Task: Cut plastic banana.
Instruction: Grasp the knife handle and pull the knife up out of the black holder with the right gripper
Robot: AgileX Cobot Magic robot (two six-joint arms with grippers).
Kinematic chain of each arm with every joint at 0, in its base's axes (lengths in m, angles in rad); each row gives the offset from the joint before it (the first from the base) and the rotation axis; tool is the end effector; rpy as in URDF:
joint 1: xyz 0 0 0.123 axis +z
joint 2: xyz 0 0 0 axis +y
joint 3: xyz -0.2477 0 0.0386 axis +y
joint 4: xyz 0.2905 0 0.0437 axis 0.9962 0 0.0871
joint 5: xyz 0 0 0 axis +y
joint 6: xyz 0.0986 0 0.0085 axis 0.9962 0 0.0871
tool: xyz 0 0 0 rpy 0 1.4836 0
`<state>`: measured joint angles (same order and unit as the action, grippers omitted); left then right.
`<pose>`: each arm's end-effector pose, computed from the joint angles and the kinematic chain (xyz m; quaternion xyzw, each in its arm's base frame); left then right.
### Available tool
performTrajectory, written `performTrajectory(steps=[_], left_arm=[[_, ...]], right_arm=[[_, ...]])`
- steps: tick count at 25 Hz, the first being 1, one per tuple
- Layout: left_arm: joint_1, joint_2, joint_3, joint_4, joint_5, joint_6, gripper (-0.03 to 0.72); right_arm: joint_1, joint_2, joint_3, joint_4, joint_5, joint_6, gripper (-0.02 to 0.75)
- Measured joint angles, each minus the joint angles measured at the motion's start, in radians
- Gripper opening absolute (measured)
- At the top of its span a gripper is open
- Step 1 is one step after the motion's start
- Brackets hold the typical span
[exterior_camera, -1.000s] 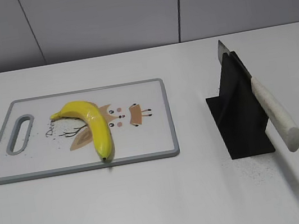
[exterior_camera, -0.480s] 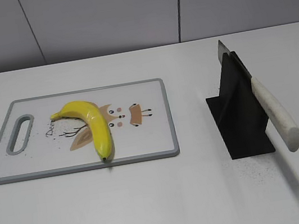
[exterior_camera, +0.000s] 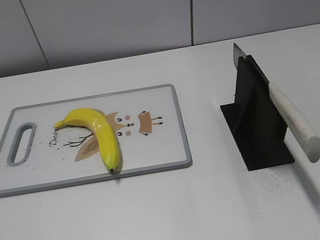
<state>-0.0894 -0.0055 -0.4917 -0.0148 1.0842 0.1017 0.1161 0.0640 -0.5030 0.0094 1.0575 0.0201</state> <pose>0.0730 -0.0078 0.2897 0.0824 0.8560 -0.0043 0.5103 0.0843 0.0106 0.2902 -0.0417 0.8669 0.0385 0.4952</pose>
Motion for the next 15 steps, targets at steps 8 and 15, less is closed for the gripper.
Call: performTrajectory(steps=[8,15], left_arm=[[0.0,0.0,0.0,0.0,0.0,0.0,0.59],[0.0,0.0,0.0,0.0,0.0,0.001,0.59]], right_arm=[[0.0,0.267,-0.093,0.024,0.065,0.002,0.586],[0.0,0.51,-0.24,0.051,0.154,0.055,0.581]])
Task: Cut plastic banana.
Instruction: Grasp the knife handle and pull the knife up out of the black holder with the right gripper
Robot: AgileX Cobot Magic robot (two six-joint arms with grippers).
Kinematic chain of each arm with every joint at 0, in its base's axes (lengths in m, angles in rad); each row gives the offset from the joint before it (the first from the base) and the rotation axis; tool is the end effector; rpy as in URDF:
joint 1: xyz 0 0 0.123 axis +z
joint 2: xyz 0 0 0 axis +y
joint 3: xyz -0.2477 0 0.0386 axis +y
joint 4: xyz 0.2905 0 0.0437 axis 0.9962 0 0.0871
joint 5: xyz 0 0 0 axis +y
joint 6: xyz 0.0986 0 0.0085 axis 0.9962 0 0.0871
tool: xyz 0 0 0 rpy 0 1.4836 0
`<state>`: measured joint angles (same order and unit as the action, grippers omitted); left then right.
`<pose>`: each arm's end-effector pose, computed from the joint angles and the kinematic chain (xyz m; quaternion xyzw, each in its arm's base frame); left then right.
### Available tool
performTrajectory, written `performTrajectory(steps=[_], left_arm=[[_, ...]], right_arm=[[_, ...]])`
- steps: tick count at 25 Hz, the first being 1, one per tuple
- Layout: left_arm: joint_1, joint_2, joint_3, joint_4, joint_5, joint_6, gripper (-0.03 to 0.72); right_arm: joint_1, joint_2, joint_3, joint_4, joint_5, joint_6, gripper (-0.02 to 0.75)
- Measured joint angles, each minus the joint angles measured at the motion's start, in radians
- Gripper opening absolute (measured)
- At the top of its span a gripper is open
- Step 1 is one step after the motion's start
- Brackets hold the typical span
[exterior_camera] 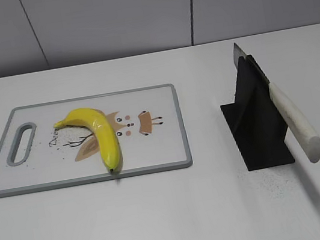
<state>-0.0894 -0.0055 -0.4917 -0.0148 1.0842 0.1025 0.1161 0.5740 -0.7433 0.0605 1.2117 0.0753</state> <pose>0.0730 -0.0078 0.2897 0.0827 0.8560 -0.0040 0.5103 0.1473 0.0228 0.3012 -0.0179 0.9524 0.0590 0.2985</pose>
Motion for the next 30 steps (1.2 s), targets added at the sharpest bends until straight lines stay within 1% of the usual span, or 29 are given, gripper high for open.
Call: performTrajectory(steps=[3,5,13,17,20,26,30], left_arm=[[0.0,0.0,0.0,0.0,0.0,0.0,0.59],[0.0,0.0,0.0,0.0,0.0,-0.001,0.59],[0.0,0.0,0.0,0.0,0.0,-0.001,0.59],[0.0,0.0,0.0,0.0,0.0,-0.001,0.59],[0.0,0.0,0.0,0.001,0.0,-0.001,0.59],[0.0,0.0,0.0,0.001,0.0,-0.001,0.59],[0.0,0.0,0.0,0.001,0.0,0.0,0.59]], right_arm=[[0.004,0.079,-0.054,0.003,0.001,0.038,0.581],[0.021,0.121,-0.076,0.003,0.001,0.048,0.581],[0.167,0.278,-0.13,0.003,0.002,0.071,0.559],[0.217,0.373,-0.172,0.004,0.003,0.078,0.557],[0.232,0.457,-0.203,0.024,0.002,0.081,0.553],[0.236,0.62,-0.251,0.122,0.001,0.082,0.547],[0.236,0.711,-0.264,0.138,-0.019,0.082,0.535]])
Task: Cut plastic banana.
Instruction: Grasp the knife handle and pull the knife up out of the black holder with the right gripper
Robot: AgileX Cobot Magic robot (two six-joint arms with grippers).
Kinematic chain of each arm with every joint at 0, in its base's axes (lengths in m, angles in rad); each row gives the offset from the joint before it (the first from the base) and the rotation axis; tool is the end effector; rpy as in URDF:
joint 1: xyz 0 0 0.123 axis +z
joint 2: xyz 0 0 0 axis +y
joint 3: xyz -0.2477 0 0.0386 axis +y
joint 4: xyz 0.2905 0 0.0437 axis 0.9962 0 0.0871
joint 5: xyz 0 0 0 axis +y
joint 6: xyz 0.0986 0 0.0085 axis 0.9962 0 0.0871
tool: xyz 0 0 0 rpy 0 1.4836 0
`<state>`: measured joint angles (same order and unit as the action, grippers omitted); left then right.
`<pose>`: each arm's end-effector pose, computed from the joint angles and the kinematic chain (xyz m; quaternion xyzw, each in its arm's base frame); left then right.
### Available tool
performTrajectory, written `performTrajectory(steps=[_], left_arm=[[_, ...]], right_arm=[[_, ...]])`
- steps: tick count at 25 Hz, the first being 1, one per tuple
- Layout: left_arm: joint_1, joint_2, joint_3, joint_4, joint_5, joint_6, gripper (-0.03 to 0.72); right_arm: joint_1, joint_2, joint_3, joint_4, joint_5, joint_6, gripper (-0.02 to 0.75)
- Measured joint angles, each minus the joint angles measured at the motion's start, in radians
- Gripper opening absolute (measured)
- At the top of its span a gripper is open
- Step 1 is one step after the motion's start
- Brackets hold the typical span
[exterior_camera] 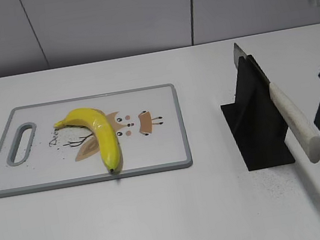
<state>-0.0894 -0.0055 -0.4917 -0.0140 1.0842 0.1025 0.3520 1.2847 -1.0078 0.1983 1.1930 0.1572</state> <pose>0.0730 -0.0078 0.2897 0.0827 0.8560 -0.0036 0.5103 0.2540 0.1126 0.2387 -0.0688 0.9887 0.1155 0.0665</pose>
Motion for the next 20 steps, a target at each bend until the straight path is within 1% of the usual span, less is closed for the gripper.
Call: performTrajectory(steps=[10,14,20], left_arm=[[0.0,0.0,0.0,0.0,0.0,-0.001,0.59],[0.0,0.0,0.0,0.0,0.0,-0.001,0.59],[0.0,0.0,0.0,0.0,0.0,0.0,0.59]], right_arm=[[0.0,0.21,-0.087,0.019,-0.043,0.0,0.525],[0.0,0.282,-0.091,0.018,-0.044,0.0,0.502],[0.0,0.36,-0.092,0.017,-0.095,0.0,0.491]])
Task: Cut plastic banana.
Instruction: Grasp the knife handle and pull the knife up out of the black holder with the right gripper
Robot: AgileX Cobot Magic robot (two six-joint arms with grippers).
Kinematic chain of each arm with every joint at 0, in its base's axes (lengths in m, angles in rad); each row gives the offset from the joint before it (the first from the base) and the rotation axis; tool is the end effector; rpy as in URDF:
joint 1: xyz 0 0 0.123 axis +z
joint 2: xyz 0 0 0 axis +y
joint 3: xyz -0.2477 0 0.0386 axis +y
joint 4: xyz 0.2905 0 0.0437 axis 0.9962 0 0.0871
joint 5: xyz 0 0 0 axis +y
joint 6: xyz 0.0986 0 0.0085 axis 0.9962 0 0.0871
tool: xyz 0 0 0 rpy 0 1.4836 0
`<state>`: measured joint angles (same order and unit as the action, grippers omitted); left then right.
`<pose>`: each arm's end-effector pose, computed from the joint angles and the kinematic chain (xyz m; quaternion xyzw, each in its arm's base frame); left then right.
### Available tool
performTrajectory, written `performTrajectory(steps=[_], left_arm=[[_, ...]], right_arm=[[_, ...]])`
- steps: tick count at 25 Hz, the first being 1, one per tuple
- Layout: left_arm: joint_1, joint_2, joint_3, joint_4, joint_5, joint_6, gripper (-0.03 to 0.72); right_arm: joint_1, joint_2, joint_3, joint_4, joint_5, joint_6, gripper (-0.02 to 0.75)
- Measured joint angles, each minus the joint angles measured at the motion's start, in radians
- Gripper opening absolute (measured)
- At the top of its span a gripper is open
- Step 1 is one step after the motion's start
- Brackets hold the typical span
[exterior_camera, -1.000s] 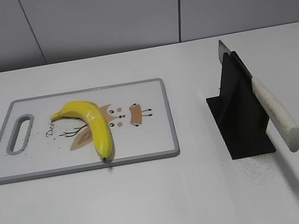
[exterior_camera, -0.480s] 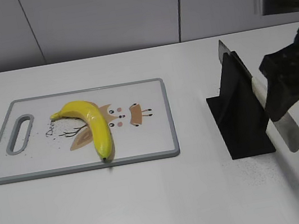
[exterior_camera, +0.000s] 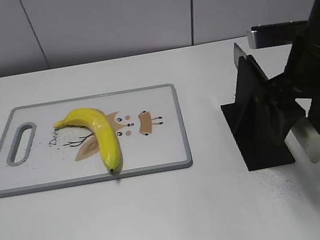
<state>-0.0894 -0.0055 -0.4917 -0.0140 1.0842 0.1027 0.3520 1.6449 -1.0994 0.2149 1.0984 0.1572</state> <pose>0.0730 -0.0078 0.2897 0.0828 0.8560 -0.0036 0.5103 0.3033 0.1314 0.1567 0.0488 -0.9942 -0.0945 0.0174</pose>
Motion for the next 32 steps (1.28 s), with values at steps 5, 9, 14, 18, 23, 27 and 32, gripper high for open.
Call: performTrajectory(steps=[5,9,14,18,23,27,32], left_arm=[[0.0,0.0,0.0,0.0,0.0,0.0,0.59],[0.0,0.0,0.0,0.0,0.0,0.0,0.59],[0.0,0.0,0.0,0.0,0.0,0.0,0.59],[0.0,0.0,0.0,0.002,0.0,0.0,0.59],[0.0,0.0,0.0,0.002,0.0,-0.001,0.59],[0.0,0.0,0.0,0.002,0.0,0.0,0.59],[0.0,0.0,0.0,0.002,0.0,0.0,0.59]], right_arm=[[0.0,0.036,0.0,0.0,-0.004,0.0,0.426],[0.0,0.04,0.0,0.001,-0.004,0.001,0.316],[-0.001,0.04,0.0,-0.003,0.002,0.025,0.167],[-0.001,0.031,0.0,-0.004,0.003,0.034,0.167],[-0.001,0.012,-0.004,-0.004,0.023,0.039,0.165],[-0.001,-0.001,-0.033,-0.003,0.061,0.048,0.165],[-0.001,-0.025,-0.086,-0.004,0.117,0.058,0.165]])
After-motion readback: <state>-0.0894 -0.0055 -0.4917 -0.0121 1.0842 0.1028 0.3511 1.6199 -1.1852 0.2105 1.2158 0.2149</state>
